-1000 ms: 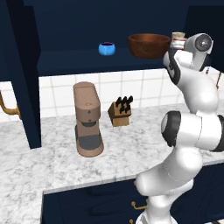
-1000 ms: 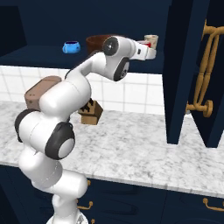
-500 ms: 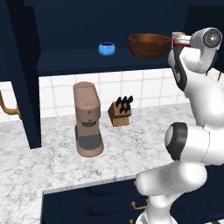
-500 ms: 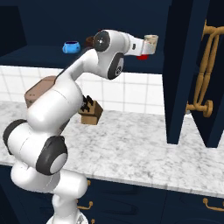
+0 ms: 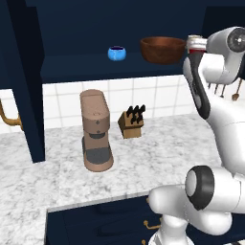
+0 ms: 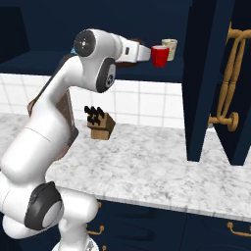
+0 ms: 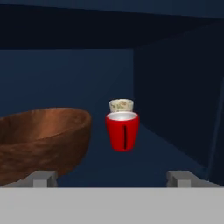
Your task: Gather all objects into one cabinet and sort the glasses and bowls to opposite sides.
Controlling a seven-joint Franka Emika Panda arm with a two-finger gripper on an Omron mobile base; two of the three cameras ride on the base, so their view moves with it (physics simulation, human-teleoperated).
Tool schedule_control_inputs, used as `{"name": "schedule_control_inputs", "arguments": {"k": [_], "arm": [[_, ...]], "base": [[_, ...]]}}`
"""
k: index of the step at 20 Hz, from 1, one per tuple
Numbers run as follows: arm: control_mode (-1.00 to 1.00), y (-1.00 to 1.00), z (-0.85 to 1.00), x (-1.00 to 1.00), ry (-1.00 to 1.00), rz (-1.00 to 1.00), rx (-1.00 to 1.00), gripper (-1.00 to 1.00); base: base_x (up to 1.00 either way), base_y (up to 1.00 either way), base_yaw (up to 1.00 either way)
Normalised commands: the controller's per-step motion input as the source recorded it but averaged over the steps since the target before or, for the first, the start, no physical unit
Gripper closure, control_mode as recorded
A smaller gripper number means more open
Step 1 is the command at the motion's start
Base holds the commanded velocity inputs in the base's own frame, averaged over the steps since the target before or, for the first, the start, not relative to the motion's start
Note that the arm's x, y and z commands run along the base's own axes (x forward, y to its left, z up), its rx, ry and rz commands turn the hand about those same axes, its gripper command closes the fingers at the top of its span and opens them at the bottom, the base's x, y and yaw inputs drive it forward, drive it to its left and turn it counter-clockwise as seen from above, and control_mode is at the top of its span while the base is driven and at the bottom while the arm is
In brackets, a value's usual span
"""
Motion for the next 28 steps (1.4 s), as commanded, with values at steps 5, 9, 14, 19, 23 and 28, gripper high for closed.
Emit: {"name": "schedule_control_inputs", "arguments": {"k": [5, 9, 14, 19, 23, 28], "arm": [[-1.00, 0.65, 0.20, -0.22, 0.00, 0.05, 0.00, -1.00], [-1.00, 0.59, 0.20, -0.05, 0.09, 0.16, -0.11, -1.00], [-1.00, 0.57, 0.08, -0.08, 0.13, 0.27, -0.21, -1.00], [-1.00, 0.49, 0.00, -0.11, 0.07, 0.23, -0.23, -1.00], [-1.00, 0.27, 0.00, 0.00, 0.08, 0.07, -0.22, -1.00], [-1.00, 0.04, 0.00, 0.03, 0.08, 0.00, -0.25, -1.00]], "base": [[0.00, 0.00, 0.00], [0.00, 0.00, 0.00], [0.00, 0.00, 0.00], [0.00, 0.00, 0.00], [0.00, 0.00, 0.00], [0.00, 0.00, 0.00]]}}
